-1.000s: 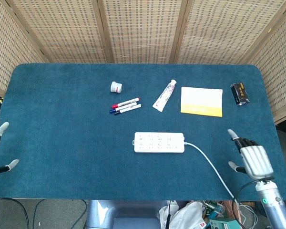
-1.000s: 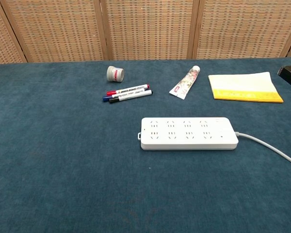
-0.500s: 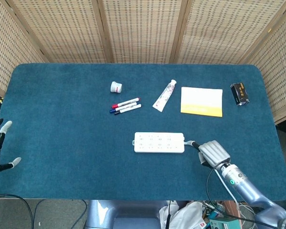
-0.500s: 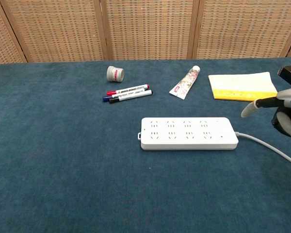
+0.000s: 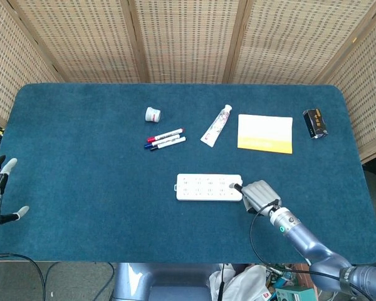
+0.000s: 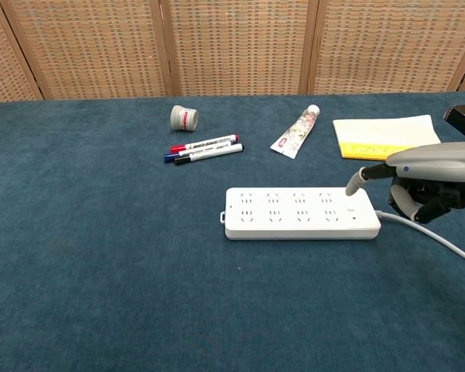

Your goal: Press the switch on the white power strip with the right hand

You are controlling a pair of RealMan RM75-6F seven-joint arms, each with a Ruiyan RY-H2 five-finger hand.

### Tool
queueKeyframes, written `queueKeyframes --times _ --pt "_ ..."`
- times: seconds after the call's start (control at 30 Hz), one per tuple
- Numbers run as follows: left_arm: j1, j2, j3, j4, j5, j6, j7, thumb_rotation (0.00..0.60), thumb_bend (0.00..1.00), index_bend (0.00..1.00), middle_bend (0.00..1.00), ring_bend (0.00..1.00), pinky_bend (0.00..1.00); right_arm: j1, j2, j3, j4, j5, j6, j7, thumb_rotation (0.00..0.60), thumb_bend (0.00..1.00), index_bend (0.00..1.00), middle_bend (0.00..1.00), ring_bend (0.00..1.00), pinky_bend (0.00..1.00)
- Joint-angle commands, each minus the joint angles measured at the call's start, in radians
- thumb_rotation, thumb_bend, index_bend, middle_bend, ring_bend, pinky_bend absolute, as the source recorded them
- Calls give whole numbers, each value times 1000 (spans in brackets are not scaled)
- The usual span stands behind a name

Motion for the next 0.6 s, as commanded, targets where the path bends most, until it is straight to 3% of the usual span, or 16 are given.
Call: queueKeyframes --times 0.03,0.6 --pt "0 0 0 0 1 2 0 600 0 0 0 0 0 19 -17 -12 7 33 0 -34 600 973 169 745 884 1000" --pt "0 4 1 -4 1 6 -7 600 0 0 0 0 0 89 -53 -46 24 190 38 -150 600 973 184 745 884 1000"
